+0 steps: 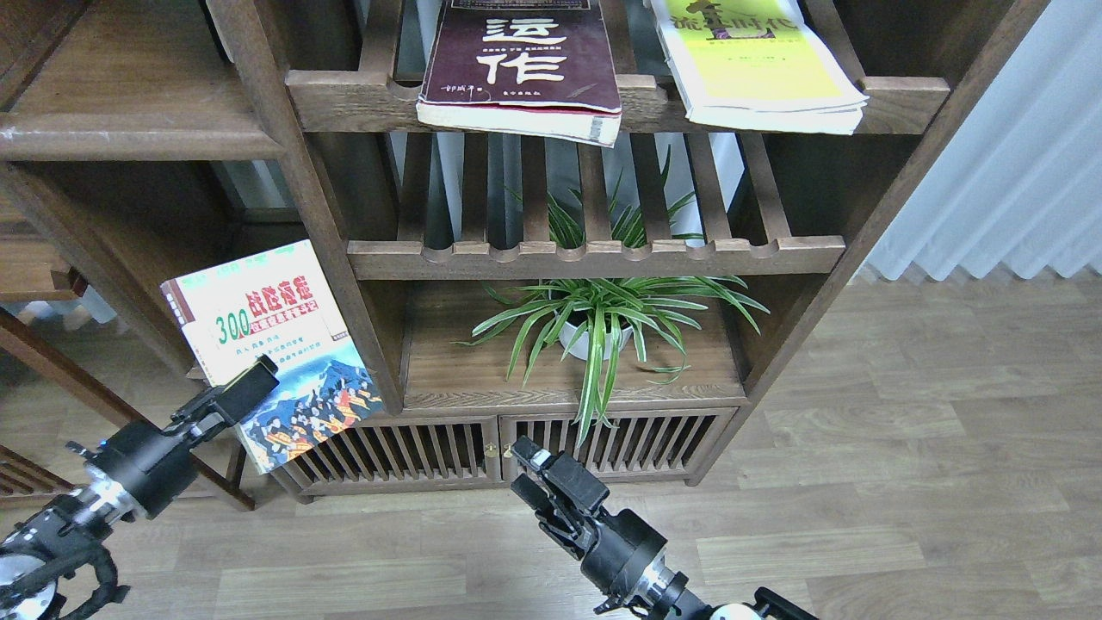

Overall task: Organize books on shelf
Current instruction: 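Carry the blue book with the left gripper toward the side shelf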

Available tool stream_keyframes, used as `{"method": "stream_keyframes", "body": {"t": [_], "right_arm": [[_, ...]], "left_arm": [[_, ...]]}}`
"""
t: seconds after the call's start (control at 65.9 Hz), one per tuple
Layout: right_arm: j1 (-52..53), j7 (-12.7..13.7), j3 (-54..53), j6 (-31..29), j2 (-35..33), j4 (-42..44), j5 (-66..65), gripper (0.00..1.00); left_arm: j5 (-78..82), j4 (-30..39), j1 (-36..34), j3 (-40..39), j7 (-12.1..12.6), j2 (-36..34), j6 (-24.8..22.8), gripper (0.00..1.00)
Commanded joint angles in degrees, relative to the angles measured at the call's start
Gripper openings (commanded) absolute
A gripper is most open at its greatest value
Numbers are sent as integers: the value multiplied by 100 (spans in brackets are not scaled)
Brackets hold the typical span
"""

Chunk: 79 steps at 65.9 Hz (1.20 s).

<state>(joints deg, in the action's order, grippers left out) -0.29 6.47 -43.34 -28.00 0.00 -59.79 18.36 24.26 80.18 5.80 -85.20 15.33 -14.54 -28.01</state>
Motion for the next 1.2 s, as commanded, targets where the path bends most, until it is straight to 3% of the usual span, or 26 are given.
{"method": "stream_keyframes", "body": {"t": [0.0, 0.106, 0.303, 0.637, 0.955, 1.183], "right_arm": [[3, -6, -7, 0, 0, 55, 10, 94], [3, -6, -7, 0, 0, 81, 10, 94], [38, -15, -7, 0, 0, 134, 10, 94], [100, -6, -7, 0, 0, 169, -7, 93], [170, -6, 1, 0, 0, 274, -16, 93], [293, -6, 45, 0, 0, 274, -34, 93]], "left_arm": [[369, 524, 387, -559, 585, 276, 1, 8], [439, 814, 501, -936, 814, 364, 1, 8], [456, 1025, 519, -1377, 849, 470, 1, 8], [404, 2124, 853, -2211, 1104, 461, 1, 7], [-105, 2142, 862, -3564, 1218, 49, 1, 7], [-168, 2045, 273, -3680, 1267, -312, 1, 7]]}}
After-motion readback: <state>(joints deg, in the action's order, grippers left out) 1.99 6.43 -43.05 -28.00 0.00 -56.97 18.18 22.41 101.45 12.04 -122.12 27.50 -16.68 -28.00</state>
